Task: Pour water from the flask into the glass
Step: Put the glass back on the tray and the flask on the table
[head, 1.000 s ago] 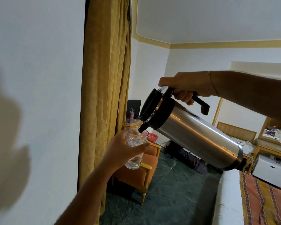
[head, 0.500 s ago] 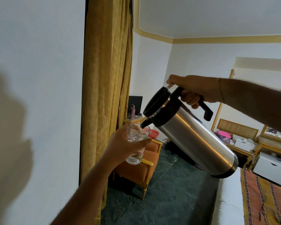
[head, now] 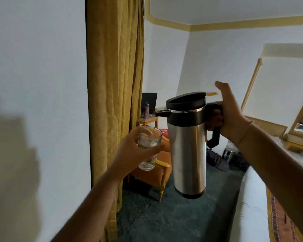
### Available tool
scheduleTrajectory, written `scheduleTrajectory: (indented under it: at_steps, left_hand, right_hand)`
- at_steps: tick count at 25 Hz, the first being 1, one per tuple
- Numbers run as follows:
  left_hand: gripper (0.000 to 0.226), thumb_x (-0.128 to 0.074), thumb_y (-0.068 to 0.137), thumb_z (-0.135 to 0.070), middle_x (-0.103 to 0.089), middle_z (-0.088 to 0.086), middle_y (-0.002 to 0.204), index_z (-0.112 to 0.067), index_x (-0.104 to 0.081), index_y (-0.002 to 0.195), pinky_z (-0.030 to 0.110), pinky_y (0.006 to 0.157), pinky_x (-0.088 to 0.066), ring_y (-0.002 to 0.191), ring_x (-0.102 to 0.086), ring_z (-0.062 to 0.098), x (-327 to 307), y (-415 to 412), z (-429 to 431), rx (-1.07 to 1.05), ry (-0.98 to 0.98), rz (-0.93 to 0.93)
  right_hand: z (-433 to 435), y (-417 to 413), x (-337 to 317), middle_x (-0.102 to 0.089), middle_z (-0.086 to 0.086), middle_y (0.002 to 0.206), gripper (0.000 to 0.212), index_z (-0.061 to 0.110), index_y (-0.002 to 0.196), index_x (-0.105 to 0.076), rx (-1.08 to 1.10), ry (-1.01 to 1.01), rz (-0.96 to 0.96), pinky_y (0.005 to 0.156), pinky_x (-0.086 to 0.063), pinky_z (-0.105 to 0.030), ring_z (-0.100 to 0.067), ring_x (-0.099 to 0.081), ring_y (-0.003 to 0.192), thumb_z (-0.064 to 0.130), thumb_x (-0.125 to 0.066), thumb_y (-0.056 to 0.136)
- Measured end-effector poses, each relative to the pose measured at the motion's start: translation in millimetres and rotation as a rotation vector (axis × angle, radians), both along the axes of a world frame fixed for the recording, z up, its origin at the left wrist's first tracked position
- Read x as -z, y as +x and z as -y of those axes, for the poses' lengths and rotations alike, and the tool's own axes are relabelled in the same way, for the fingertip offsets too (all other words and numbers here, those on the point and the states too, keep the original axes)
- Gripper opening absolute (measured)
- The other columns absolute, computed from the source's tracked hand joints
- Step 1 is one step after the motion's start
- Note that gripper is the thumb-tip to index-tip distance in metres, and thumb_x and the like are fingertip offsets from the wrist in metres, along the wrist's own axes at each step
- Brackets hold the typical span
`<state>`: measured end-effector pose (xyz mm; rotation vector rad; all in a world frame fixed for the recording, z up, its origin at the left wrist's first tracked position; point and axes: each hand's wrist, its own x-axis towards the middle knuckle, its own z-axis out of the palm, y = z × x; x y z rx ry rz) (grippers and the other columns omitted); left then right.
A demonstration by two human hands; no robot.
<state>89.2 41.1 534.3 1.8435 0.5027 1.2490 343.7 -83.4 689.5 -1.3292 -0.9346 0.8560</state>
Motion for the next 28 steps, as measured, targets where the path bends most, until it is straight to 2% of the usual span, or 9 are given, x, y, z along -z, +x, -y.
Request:
scheduleTrajectory:
  at_steps: [2,5,10,12,17,19,21,25,28]
  left_hand:
    - [0.059,-0.092,0.061,-0.078,-0.085,-0.009,0.107,-0.049,-0.071,0.108,0.049,0.087,-0.072,0.097,-0.085,0.018,13.4,-1.5,2.0,-0.025,-0.02,-0.018]
    - [0.069,-0.095,0.058,-0.074,-0.083,-0.01,0.115,-0.039,-0.072,0.112,0.051,0.092,-0.07,0.107,-0.081,0.014,53.5,-3.3,-1.4,-0.083,-0.088,-0.08]
    - [0.062,-0.09,0.065,-0.078,-0.075,-0.038,0.116,-0.057,-0.065,0.118,0.012,0.089,-0.061,0.114,-0.069,-0.014,154.0,-14.4,-2.0,-0.105,-0.147,-0.265]
    - [0.062,-0.085,0.064,-0.083,-0.068,-0.04,0.116,-0.063,-0.06,0.117,0.0,0.084,-0.052,0.112,-0.064,-0.02,210.7,-18.5,-1.2,-0.147,-0.215,-0.367]
    - [0.077,-0.088,0.071,-0.069,-0.07,-0.02,0.128,-0.038,-0.062,0.136,0.024,0.094,-0.06,0.113,-0.07,0.006,388.6,-43.7,14.6,-0.198,-0.382,-0.535]
    - [0.072,-0.091,0.073,-0.069,-0.064,-0.041,0.125,-0.053,-0.058,0.135,0.014,0.09,-0.056,0.113,-0.068,-0.009,443.2,-59.7,26.0,-0.21,-0.45,-0.597]
    - [0.069,-0.091,0.072,-0.067,-0.06,-0.049,0.123,-0.067,-0.053,0.129,0.008,0.083,-0.051,0.109,-0.067,-0.009,494.0,-71.6,32.6,-0.243,-0.495,-0.671]
    - [0.076,-0.099,0.077,-0.045,-0.07,-0.009,0.142,-0.043,-0.058,0.141,0.027,0.09,-0.061,0.118,-0.067,0.016,608.1,-91.5,47.9,-0.288,-0.588,-0.782]
    - [0.077,-0.099,0.079,-0.04,-0.069,-0.002,0.149,-0.035,-0.058,0.145,0.035,0.096,-0.061,0.124,-0.063,0.018,671.7,-96.7,55.4,-0.361,-0.633,-0.837]
  right_hand:
    - [3.3,7.6,39.1,-0.03,-0.005,0.065,0.063,0.019,0.063,-0.039,0.104,0.082,-0.133,0.067,-0.01,-0.04,-0.02,-0.024,0.058,0.077,-0.048,0.086]
    - [7.4,9.1,111.5,-0.031,-0.003,0.066,0.051,0.022,0.066,-0.041,0.202,0.159,-0.308,0.065,-0.01,-0.038,-0.02,-0.021,0.06,0.068,-0.053,0.083]
    - [6.2,-2.6,245.0,-0.034,0.009,0.043,0.051,0.026,0.047,-0.043,0.327,0.144,-0.399,0.04,-0.02,-0.023,-0.011,-0.024,0.04,0.051,-0.043,0.092]
    - [7.1,-5.6,313.2,-0.035,0.009,0.042,0.049,0.027,0.045,-0.042,0.407,0.069,-0.411,0.039,-0.027,-0.022,-0.011,-0.027,0.039,0.047,-0.04,0.09]
    - [24.3,-19.4,506.7,-0.038,0.006,0.048,0.036,0.027,0.054,-0.042,0.572,-0.161,-0.485,0.044,-0.028,-0.024,-0.011,-0.03,0.043,0.044,-0.044,0.085]
    - [32.2,-29.1,568.0,-0.037,0.008,0.047,0.038,0.031,0.05,-0.043,0.567,-0.223,-0.531,0.04,-0.031,-0.021,-0.01,-0.029,0.043,0.043,-0.043,0.086]
    - [34.8,-35.7,625.0,-0.036,0.009,0.047,0.037,0.031,0.049,-0.04,0.586,-0.278,-0.538,0.041,-0.029,-0.021,-0.009,-0.027,0.045,0.043,-0.044,0.084]
    - [46.0,-49.7,729.5,-0.03,0.005,0.051,0.03,0.025,0.064,-0.028,0.601,-0.37,-0.534,0.05,-0.022,-0.032,-0.017,-0.019,0.055,0.039,-0.044,0.085]
    - [47.3,-52.5,776.5,-0.031,0.006,0.052,0.032,0.025,0.061,-0.035,0.614,-0.378,-0.53,0.047,-0.026,-0.026,-0.014,-0.023,0.053,0.035,-0.041,0.091]
